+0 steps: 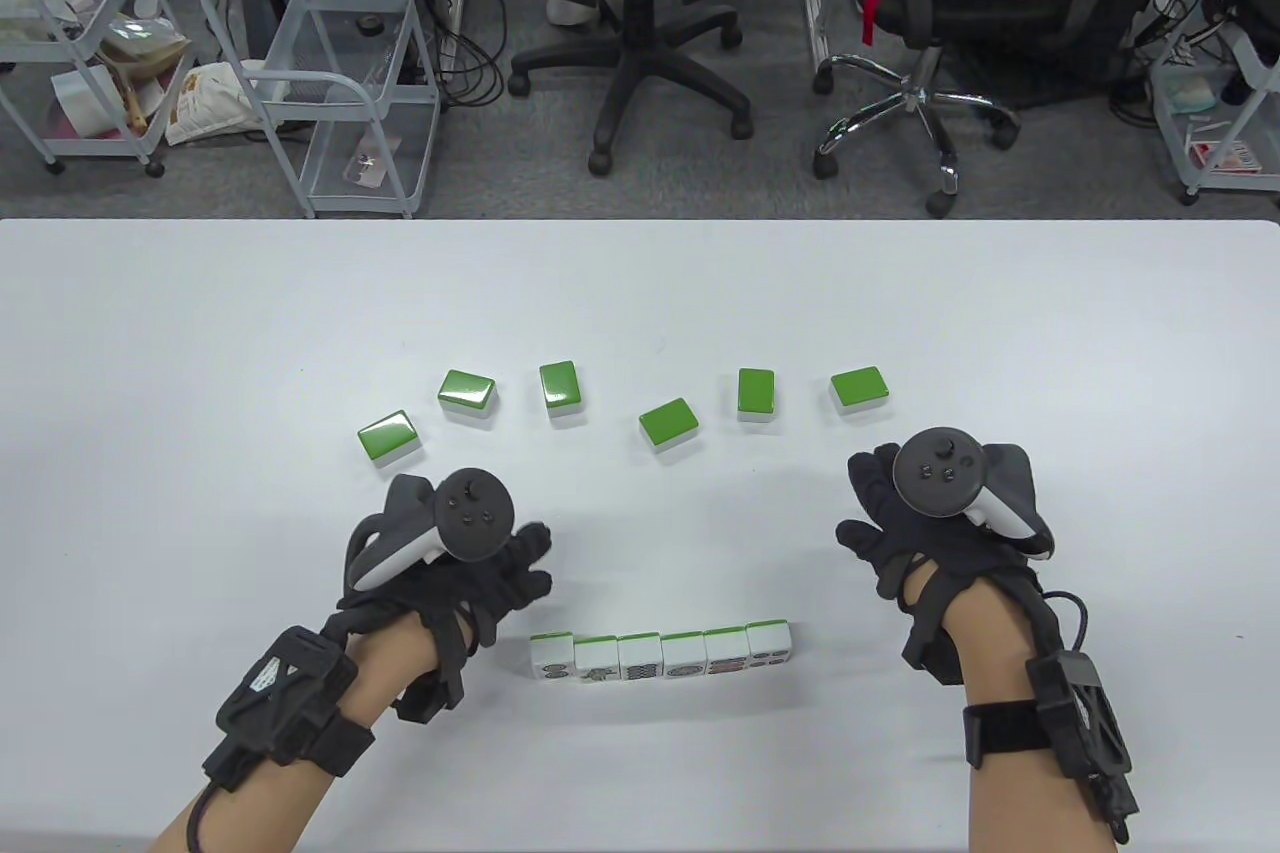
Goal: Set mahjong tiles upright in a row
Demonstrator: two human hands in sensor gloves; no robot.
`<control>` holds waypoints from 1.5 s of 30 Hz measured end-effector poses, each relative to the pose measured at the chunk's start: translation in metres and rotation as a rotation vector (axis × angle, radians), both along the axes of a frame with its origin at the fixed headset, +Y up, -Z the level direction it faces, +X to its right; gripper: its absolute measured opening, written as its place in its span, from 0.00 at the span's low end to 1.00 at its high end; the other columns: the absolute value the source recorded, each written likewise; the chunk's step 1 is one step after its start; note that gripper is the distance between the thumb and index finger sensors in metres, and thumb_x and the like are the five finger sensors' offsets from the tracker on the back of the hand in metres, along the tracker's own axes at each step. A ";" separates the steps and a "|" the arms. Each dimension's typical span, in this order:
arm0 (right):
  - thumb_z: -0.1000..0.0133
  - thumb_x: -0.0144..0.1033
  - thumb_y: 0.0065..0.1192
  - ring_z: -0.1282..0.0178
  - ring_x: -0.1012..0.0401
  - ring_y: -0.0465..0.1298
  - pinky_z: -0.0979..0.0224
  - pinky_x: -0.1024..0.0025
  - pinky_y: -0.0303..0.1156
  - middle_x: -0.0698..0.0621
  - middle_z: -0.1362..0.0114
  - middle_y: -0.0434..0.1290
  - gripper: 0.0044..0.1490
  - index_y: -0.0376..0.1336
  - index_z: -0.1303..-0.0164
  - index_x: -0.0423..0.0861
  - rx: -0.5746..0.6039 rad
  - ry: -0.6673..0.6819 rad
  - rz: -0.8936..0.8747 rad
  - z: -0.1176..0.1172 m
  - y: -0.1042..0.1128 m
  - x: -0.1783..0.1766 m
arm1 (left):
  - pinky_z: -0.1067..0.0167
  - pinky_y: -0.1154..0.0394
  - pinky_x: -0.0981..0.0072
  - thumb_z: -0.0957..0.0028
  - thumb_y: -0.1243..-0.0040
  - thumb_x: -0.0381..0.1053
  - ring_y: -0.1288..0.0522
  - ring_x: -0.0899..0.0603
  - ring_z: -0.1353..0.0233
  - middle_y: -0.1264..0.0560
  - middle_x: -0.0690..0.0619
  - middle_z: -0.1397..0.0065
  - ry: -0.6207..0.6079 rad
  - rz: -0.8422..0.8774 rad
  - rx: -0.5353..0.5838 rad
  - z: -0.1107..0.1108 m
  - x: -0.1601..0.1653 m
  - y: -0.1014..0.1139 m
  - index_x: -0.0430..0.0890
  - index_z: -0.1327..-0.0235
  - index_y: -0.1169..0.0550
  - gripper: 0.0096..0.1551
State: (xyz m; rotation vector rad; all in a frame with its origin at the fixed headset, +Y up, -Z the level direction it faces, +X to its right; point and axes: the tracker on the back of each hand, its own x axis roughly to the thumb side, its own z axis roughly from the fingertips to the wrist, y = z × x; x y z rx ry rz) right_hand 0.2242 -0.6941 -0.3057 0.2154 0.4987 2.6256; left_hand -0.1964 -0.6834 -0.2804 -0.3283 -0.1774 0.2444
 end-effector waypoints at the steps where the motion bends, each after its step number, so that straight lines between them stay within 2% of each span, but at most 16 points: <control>1: 0.56 0.48 0.56 0.27 0.29 0.41 0.32 0.27 0.47 0.36 0.22 0.40 0.50 0.44 0.29 0.40 0.012 0.000 -0.002 0.000 0.001 0.000 | 0.32 0.27 0.50 0.69 0.47 0.70 0.17 0.49 0.35 0.26 0.60 0.27 0.031 -0.019 0.034 -0.002 -0.004 0.005 0.61 0.36 0.32 0.42; 3: 0.56 0.46 0.57 0.26 0.30 0.43 0.32 0.27 0.48 0.35 0.21 0.42 0.49 0.45 0.29 0.40 0.077 -0.010 -0.007 -0.003 0.006 0.002 | 0.29 0.33 0.46 0.69 0.48 0.70 0.24 0.45 0.26 0.33 0.58 0.22 0.093 -0.066 0.055 -0.006 -0.014 0.010 0.62 0.33 0.35 0.44; 6: 0.56 0.45 0.58 0.26 0.29 0.48 0.32 0.28 0.52 0.34 0.22 0.47 0.47 0.48 0.30 0.40 0.188 -0.054 -0.017 -0.004 0.016 0.009 | 0.26 0.41 0.41 0.68 0.50 0.72 0.38 0.38 0.18 0.43 0.55 0.17 0.150 -0.123 -0.037 -0.013 -0.028 0.001 0.61 0.30 0.44 0.48; 10: 0.56 0.45 0.60 0.26 0.29 0.53 0.33 0.30 0.56 0.33 0.22 0.51 0.47 0.50 0.30 0.39 0.250 -0.134 -0.009 -0.005 0.023 0.021 | 0.25 0.46 0.39 0.68 0.49 0.72 0.45 0.36 0.17 0.49 0.54 0.17 0.212 -0.122 -0.021 -0.018 -0.040 -0.017 0.61 0.30 0.47 0.50; 13: 0.57 0.45 0.62 0.28 0.28 0.56 0.34 0.30 0.58 0.32 0.23 0.53 0.48 0.49 0.30 0.38 0.278 -0.269 0.028 -0.005 0.025 0.035 | 0.25 0.46 0.38 0.69 0.49 0.72 0.47 0.35 0.16 0.51 0.54 0.17 0.215 -0.141 -0.056 -0.019 -0.048 -0.027 0.61 0.30 0.48 0.51; 16: 0.58 0.44 0.66 0.29 0.29 0.61 0.36 0.32 0.62 0.32 0.24 0.56 0.49 0.50 0.31 0.37 0.276 -0.377 0.138 -0.008 0.022 0.045 | 0.25 0.47 0.38 0.69 0.48 0.72 0.48 0.35 0.16 0.51 0.53 0.17 0.229 -0.124 -0.065 -0.020 -0.053 -0.032 0.61 0.30 0.48 0.51; 17: 0.58 0.47 0.66 0.31 0.28 0.64 0.37 0.33 0.64 0.31 0.25 0.58 0.51 0.50 0.31 0.36 0.250 -0.446 0.210 -0.008 0.019 0.048 | 0.25 0.47 0.38 0.68 0.49 0.72 0.48 0.35 0.16 0.51 0.53 0.17 0.232 -0.132 -0.066 -0.021 -0.055 -0.032 0.61 0.30 0.48 0.51; 20: 0.58 0.53 0.65 0.33 0.27 0.66 0.39 0.33 0.65 0.29 0.25 0.57 0.54 0.49 0.31 0.36 0.158 -0.481 0.344 -0.017 0.003 0.049 | 0.25 0.47 0.38 0.68 0.49 0.72 0.48 0.35 0.16 0.51 0.53 0.17 0.235 -0.139 -0.051 -0.020 -0.056 -0.032 0.61 0.30 0.48 0.50; 26: 0.59 0.56 0.64 0.34 0.30 0.69 0.40 0.35 0.68 0.30 0.25 0.56 0.56 0.48 0.30 0.36 0.049 -0.459 0.632 -0.044 -0.031 0.049 | 0.25 0.48 0.38 0.68 0.49 0.72 0.49 0.35 0.16 0.52 0.53 0.17 0.217 -0.130 -0.037 -0.017 -0.054 -0.030 0.61 0.30 0.47 0.50; 29: 0.59 0.58 0.65 0.36 0.33 0.72 0.41 0.37 0.70 0.31 0.25 0.58 0.56 0.48 0.30 0.37 -0.004 -0.445 0.698 -0.053 -0.042 0.052 | 0.25 0.47 0.38 0.68 0.49 0.72 0.49 0.35 0.16 0.52 0.53 0.17 0.213 -0.130 -0.028 -0.016 -0.053 -0.029 0.60 0.30 0.47 0.50; 32: 0.61 0.54 0.69 0.43 0.38 0.79 0.46 0.41 0.75 0.33 0.30 0.68 0.53 0.55 0.33 0.38 -0.011 -0.423 0.716 -0.058 -0.053 0.053 | 0.25 0.47 0.38 0.68 0.48 0.72 0.49 0.35 0.16 0.51 0.53 0.17 0.208 -0.132 -0.026 -0.017 -0.053 -0.030 0.60 0.30 0.46 0.50; 33: 0.61 0.53 0.70 0.44 0.39 0.80 0.46 0.42 0.76 0.32 0.30 0.66 0.53 0.55 0.33 0.37 -0.024 -0.420 0.715 -0.059 -0.055 0.053 | 0.25 0.47 0.38 0.68 0.48 0.72 0.49 0.35 0.16 0.51 0.53 0.17 0.207 -0.134 -0.026 -0.017 -0.052 -0.031 0.60 0.30 0.46 0.50; 35: 0.61 0.50 0.70 0.47 0.40 0.82 0.48 0.44 0.77 0.31 0.32 0.68 0.52 0.56 0.34 0.35 0.032 -0.419 0.725 -0.060 -0.057 0.053 | 0.25 0.47 0.38 0.68 0.48 0.72 0.49 0.35 0.16 0.51 0.53 0.17 0.206 -0.133 -0.027 -0.017 -0.052 -0.031 0.60 0.30 0.46 0.50; 39: 0.60 0.39 0.72 0.52 0.46 0.83 0.50 0.47 0.79 0.29 0.31 0.66 0.47 0.56 0.34 0.35 -0.035 -0.361 0.626 -0.058 -0.051 0.050 | 0.25 0.47 0.38 0.68 0.48 0.72 0.49 0.35 0.16 0.51 0.53 0.17 0.209 -0.132 -0.033 -0.015 -0.052 -0.031 0.59 0.30 0.46 0.50; 42: 0.65 0.35 0.73 0.51 0.44 0.83 0.48 0.48 0.78 0.29 0.30 0.64 0.50 0.56 0.34 0.34 -0.103 -0.226 0.360 -0.048 -0.038 0.036 | 0.25 0.47 0.38 0.68 0.48 0.72 0.49 0.35 0.16 0.51 0.53 0.17 0.210 -0.122 -0.035 -0.015 -0.053 -0.030 0.59 0.30 0.46 0.50; 45: 0.66 0.33 0.74 0.51 0.44 0.83 0.47 0.48 0.78 0.30 0.29 0.64 0.50 0.56 0.34 0.34 -0.168 0.004 0.209 -0.028 -0.030 0.006 | 0.25 0.47 0.38 0.68 0.48 0.72 0.49 0.35 0.16 0.52 0.53 0.17 0.209 -0.119 -0.031 -0.014 -0.054 -0.029 0.59 0.30 0.46 0.50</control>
